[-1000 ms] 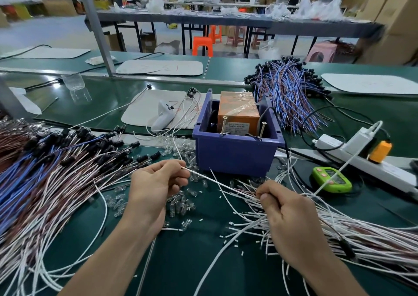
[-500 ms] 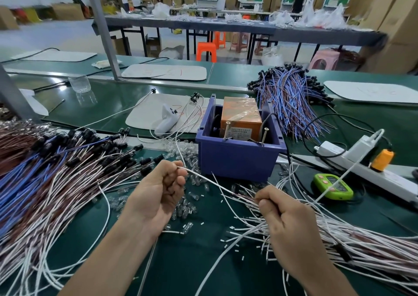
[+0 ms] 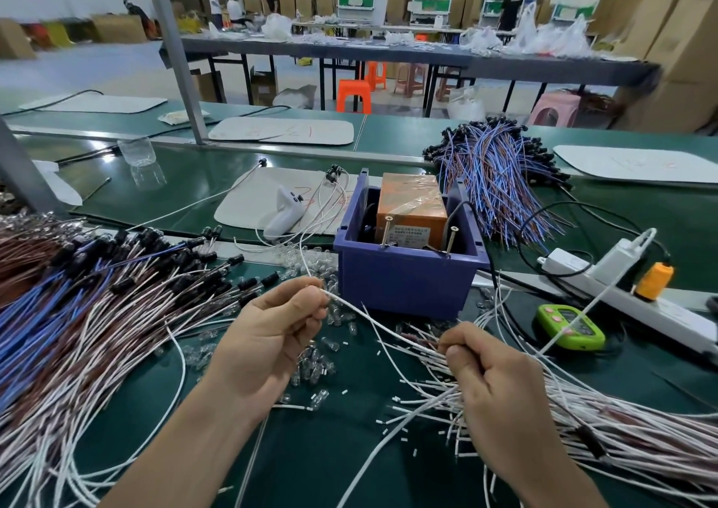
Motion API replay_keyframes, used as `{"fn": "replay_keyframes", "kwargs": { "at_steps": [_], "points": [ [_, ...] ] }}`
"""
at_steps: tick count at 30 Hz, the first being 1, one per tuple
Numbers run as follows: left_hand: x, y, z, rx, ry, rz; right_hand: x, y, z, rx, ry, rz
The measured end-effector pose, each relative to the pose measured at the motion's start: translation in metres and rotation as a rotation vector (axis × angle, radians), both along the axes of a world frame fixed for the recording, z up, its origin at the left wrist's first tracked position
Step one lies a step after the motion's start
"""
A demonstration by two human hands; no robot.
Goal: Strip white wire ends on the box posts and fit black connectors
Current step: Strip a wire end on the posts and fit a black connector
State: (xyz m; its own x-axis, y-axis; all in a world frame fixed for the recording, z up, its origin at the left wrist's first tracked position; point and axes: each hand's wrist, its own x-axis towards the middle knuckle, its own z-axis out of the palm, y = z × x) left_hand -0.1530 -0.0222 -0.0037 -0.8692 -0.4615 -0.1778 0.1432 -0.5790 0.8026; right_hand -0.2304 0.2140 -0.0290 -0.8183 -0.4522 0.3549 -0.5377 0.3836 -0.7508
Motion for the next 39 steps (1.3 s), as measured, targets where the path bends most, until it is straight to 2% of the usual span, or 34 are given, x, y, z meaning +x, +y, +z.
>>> {"fn": "replay_keyframes", "kwargs": {
  "at_steps": [7, 13, 16, 19, 22, 27, 34, 39],
  "points": [
    [0.002, 0.011, 0.001, -0.063, -0.023, -0.137, 0.003, -0.002, 0.01, -0.005, -0.009, 0.039],
    [0.001, 0.016, 0.008, -0.088, -0.033, 0.024, 0.005, -0.001, 0.018, 0.019, -0.002, 0.04],
    [0.004, 0.017, 0.025, -0.228, -0.014, 0.093, 0.003, -0.001, 0.031, 0.016, 0.1, -0.049],
    [0.003, 0.023, 0.047, -0.493, -0.014, 0.118, -0.007, 0.0, 0.05, -0.041, 0.204, -0.144],
    [-0.005, 0.026, 0.059, -0.827, -0.06, 0.175, -0.018, 0.0, 0.073, -0.033, 0.267, -0.131],
    [-0.024, 0.028, 0.057, -1.087, -0.084, 0.315, -0.04, -0.004, 0.107, 0.094, 0.251, -0.071],
    [-0.043, 0.033, 0.03, -1.187, -0.108, 0.314, -0.065, 0.001, 0.118, 0.18, 0.179, -0.039],
    [-0.044, 0.036, 0.019, -1.232, -0.073, 0.452, -0.07, 0.004, 0.114, 0.118, 0.164, -0.036]
  ]
}}
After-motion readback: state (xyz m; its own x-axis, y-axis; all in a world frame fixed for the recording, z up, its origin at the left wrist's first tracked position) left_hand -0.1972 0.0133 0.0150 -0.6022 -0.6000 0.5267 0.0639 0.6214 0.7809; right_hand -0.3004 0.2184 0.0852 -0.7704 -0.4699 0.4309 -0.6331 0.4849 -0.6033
